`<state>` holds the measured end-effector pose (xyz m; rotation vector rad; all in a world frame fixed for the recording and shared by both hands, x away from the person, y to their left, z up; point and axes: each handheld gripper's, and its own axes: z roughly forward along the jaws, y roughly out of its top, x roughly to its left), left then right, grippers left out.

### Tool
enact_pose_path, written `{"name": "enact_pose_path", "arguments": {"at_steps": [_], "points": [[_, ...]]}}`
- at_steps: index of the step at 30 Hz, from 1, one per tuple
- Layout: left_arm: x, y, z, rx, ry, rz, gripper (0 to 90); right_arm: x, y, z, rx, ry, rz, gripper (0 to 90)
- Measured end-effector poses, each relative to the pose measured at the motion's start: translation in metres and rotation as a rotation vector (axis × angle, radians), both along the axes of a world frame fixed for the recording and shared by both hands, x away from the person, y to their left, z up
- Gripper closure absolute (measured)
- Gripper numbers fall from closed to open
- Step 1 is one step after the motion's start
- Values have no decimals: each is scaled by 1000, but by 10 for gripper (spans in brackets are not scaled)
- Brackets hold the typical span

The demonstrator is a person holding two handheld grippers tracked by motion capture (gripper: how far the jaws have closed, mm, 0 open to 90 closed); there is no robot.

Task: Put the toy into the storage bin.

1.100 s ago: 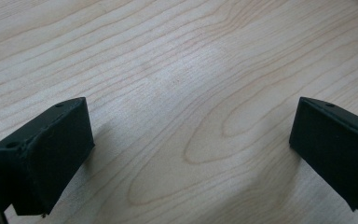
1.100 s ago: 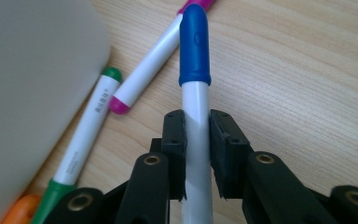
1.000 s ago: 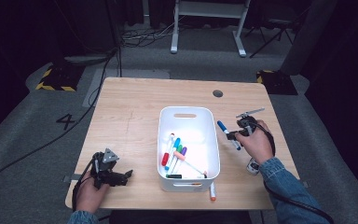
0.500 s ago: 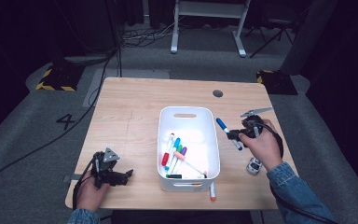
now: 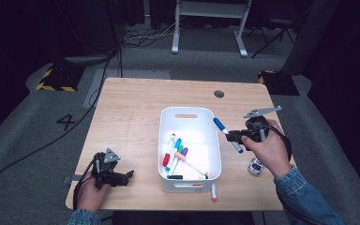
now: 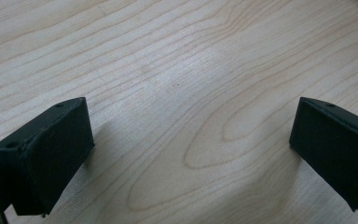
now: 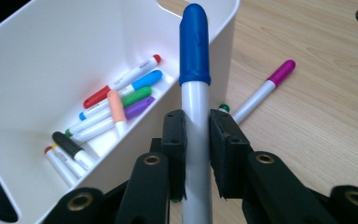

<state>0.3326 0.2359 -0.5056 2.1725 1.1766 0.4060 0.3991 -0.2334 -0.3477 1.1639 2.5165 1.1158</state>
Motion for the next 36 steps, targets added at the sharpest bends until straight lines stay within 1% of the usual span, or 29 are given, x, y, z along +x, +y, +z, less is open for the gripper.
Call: {"name": "enact_pose_path", "arguments": {"at_steps": [6, 12, 14, 15, 21, 28, 36], "points": [[0, 0, 0, 0, 0, 0, 0, -14, 8, 12, 2, -7, 45, 771], [0, 0, 0, 0, 0, 0, 0, -23, 17, 18, 12, -15, 79, 771], [0, 0, 0, 0, 0, 0, 0, -24, 19, 19, 14, -27, 95, 772], [0, 0, 0, 0, 0, 0, 0, -26, 21, 20, 22, -24, 101, 771], [0, 0, 0, 0, 0, 0, 0, -32, 32, 21, 42, -23, 140, 771], [0, 0, 0, -1, 1, -10, 0, -42, 45, 21, 64, -22, 191, 771], [0, 0, 0, -1, 1, -10, 0, -51, 58, 21, 73, -13, 236, 771]]}}
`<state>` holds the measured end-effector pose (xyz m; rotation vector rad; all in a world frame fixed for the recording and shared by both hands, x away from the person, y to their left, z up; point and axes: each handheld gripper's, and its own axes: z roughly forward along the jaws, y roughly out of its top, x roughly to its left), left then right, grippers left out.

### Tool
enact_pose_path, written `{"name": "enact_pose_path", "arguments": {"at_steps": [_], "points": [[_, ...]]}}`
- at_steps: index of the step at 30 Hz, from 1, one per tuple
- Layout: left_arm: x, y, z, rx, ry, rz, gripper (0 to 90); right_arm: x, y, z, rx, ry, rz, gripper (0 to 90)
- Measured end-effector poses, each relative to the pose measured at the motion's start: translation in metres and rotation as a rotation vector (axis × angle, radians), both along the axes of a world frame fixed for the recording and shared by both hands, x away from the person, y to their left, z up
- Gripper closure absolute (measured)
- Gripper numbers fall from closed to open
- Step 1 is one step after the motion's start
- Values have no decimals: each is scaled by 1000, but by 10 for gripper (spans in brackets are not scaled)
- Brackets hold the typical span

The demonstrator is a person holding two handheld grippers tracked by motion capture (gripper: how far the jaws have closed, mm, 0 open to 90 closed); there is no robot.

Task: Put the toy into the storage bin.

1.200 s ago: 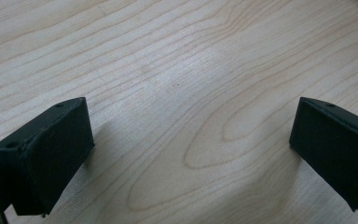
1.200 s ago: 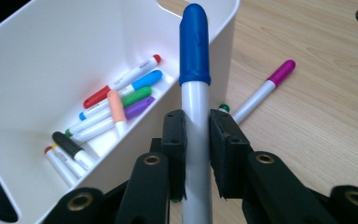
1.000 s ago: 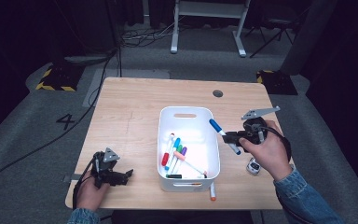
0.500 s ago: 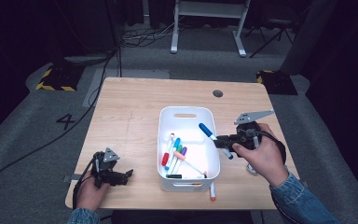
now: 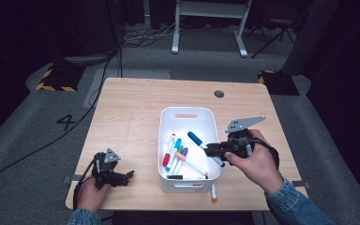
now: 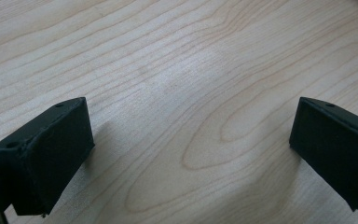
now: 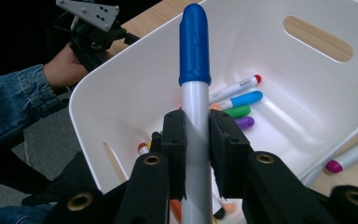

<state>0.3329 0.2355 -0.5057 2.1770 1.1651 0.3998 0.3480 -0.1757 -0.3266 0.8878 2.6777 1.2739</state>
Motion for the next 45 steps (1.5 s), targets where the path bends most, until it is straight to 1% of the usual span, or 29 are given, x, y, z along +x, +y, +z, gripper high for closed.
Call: {"name": "enact_pose_path", "arguments": {"at_steps": [3, 6, 8, 10, 11, 14, 15, 16, 17, 18, 19, 20, 21, 23, 24, 25, 28, 29, 35, 36, 37, 38, 39, 44, 45], "points": [[0, 0, 0, 0, 0, 0, 0, -2, 4, -1, 9, -5, 16, 771], [0, 0, 0, 0, 0, 0, 0, -4, 7, -3, 15, 7, 15, 771], [0, 0, 0, 0, 0, 0, 0, -4, 9, -5, 17, 3, 27, 772], [0, 0, 0, 0, 0, 0, 0, -5, 10, -7, 7, 5, 33, 771], [0, 0, 0, 0, 0, 0, 0, -5, 12, -8, 7, 14, 29, 771], [0, 0, 0, 0, 0, 0, 0, -6, 14, -11, -13, 23, 29, 772], [0, 0, 0, 0, 0, 0, 0, -6, 14, -12, -20, 18, 40, 772], [0, 0, 0, 0, 0, 0, 0, -7, 15, -13, -26, 25, 39, 772], [0, 0, 0, 0, 0, 0, 0, -7, 16, -15, -26, 18, 48, 772], [0, 0, 0, 0, 0, 0, 0, -8, 16, -16, -40, 36, 41, 772], [0, 0, 0, 0, 0, 0, 0, -8, 17, -17, -37, 28, 51, 772], [0, 0, 0, 0, 0, 0, 0, -8, 18, -19, -51, 37, 51, 771], [0, 0, 0, 0, 0, 0, 0, -8, 18, -20, -50, 31, 57, 772], [0, 0, 0, 0, 0, 0, 0, -9, 20, -22, -57, 37, 57, 771], [0, 0, 0, 0, 0, 0, 0, -9, 22, -23, -73, 40, 63, 771], [0, 0, 0, 0, 0, 0, 0, -9, 22, -24, -87, 33, 67, 771], [0, 0, 0, 0, 0, 0, 0, -9, 26, -27, -113, 41, 80, 771], [0, 0, 0, 0, 0, 0, 0, -9, 27, -28, -119, 31, 89, 771], [0, 0, 0, 0, 0, 0, 0, -8, 35, -35, -184, 57, 107, 771], [0, 0, 0, 0, 0, 0, 0, -8, 37, -36, -186, 59, 111, 771], [0, 0, 0, 0, 0, 0, 0, -8, 38, -37, -200, 63, 111, 771], [0, 0, 0, 0, 0, 0, 0, -8, 39, -38, -201, 57, 118, 771], [0, 0, 0, 0, 0, 0, 0, -9, 41, -38, -205, 68, 115, 771], [0, 0, 0, 0, 0, 0, 0, -9, 45, -42, -228, 49, 138, 771], [0, 0, 0, 0, 0, 0, 0, -9, 46, -43, -225, 45, 142, 771]]}}
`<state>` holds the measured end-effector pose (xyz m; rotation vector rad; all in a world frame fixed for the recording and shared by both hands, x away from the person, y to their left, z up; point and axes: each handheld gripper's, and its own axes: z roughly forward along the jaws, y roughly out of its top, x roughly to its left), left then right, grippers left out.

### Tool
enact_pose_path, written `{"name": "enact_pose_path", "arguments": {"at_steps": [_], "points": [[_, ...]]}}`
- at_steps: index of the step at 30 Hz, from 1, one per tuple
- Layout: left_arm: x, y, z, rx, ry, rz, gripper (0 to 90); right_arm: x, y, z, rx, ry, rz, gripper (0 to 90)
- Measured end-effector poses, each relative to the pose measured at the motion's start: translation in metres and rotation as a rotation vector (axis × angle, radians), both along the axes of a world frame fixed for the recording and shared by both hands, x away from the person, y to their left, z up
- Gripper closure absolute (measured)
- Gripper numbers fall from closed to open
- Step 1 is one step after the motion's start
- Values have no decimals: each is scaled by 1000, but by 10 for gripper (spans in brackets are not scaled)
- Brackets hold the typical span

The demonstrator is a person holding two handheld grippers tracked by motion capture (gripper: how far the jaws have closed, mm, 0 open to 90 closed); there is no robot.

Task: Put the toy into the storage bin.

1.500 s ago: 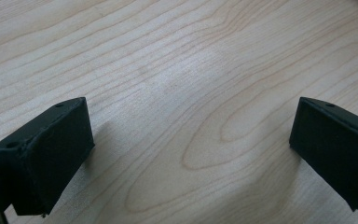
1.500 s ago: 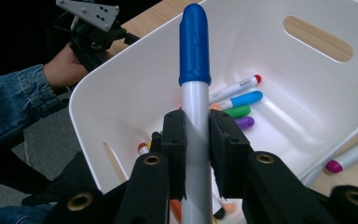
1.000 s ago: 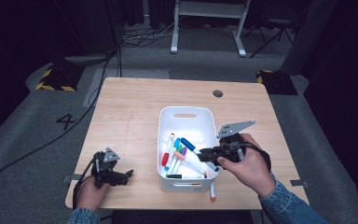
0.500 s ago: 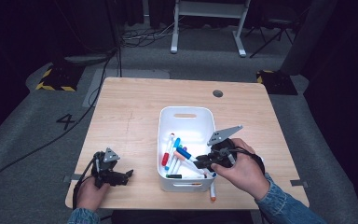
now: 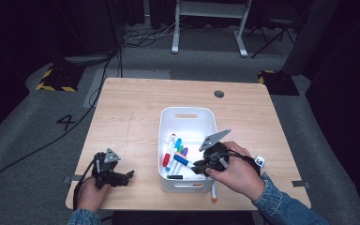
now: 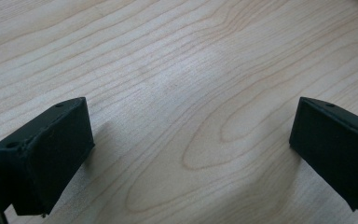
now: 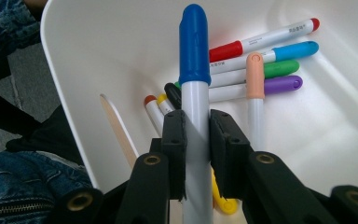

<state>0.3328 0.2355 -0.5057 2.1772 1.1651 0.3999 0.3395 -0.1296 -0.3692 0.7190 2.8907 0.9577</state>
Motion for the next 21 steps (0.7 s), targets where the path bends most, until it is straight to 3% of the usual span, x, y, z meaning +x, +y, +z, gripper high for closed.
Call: {"name": "enact_pose_path", "arguments": {"at_steps": [6, 7, 9, 12, 21], "points": [[0, 0, 0, 0, 0, 0, 0, 0, 2, 0, -13, 0, -1, 744], [0, 0, 0, 0, 0, 0, 0, -1, 1, 0, 0, 6, -9, 661], [0, 0, 0, 0, 0, 0, 0, -1, 0, 1, 37, -18, -24, 579], [0, 0, 0, 1, 0, 0, 0, -1, -4, 6, 99, -46, -41, 524], [0, 0, 0, 3, -4, 0, 0, 1, -23, 24, 148, -93, -82, 542]]}}
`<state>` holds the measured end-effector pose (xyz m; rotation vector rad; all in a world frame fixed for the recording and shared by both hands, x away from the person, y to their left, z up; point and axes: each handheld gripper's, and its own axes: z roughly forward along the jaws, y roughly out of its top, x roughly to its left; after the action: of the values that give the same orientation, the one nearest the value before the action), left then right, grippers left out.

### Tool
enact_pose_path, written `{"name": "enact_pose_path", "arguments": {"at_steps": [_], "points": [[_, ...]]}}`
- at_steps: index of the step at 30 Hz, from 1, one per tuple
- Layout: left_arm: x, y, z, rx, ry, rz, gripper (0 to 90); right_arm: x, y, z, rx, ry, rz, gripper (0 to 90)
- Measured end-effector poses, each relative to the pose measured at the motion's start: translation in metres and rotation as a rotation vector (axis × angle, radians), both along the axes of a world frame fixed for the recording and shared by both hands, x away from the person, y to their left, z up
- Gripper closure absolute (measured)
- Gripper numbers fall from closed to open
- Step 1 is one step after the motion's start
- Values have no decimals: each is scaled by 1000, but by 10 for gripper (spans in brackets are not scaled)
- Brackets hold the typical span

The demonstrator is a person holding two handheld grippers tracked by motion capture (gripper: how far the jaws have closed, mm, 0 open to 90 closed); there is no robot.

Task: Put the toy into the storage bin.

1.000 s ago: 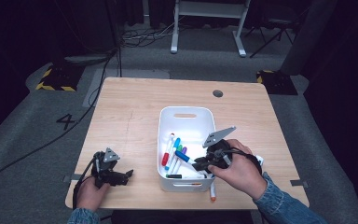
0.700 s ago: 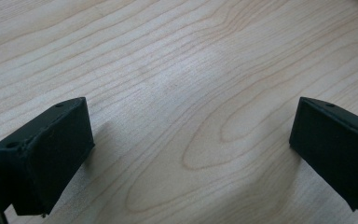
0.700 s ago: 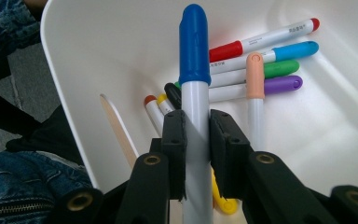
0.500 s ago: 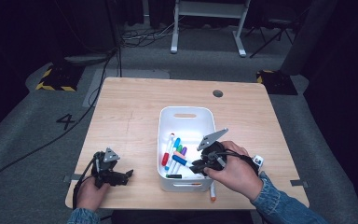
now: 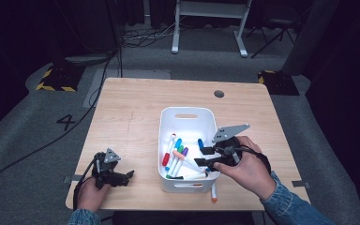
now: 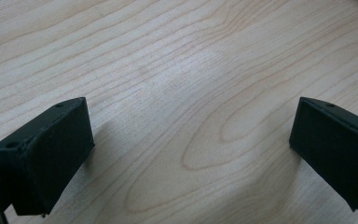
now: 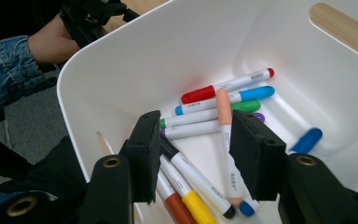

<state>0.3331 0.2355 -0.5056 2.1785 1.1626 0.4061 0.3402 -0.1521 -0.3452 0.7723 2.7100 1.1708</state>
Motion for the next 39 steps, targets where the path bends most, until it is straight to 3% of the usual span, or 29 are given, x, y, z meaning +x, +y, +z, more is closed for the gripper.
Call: {"name": "enact_pose_path", "arguments": {"at_steps": [14, 23, 29, 39], "points": [[0, 0, 0, 4, 2, 5, 0, 14, -46, 15, 35, -6, -122, 583], [0, -1, 0, 1, 4, 4, 0, 22, -66, 15, 22, -15, -187, 604], [0, 0, 0, 1, 5, 3, 0, 32, -73, 6, -6, -6, -231, 608], [0, 0, 0, 4, 2, 5, 0, 41, -66, -19, -48, 42, -220, 602]]}}
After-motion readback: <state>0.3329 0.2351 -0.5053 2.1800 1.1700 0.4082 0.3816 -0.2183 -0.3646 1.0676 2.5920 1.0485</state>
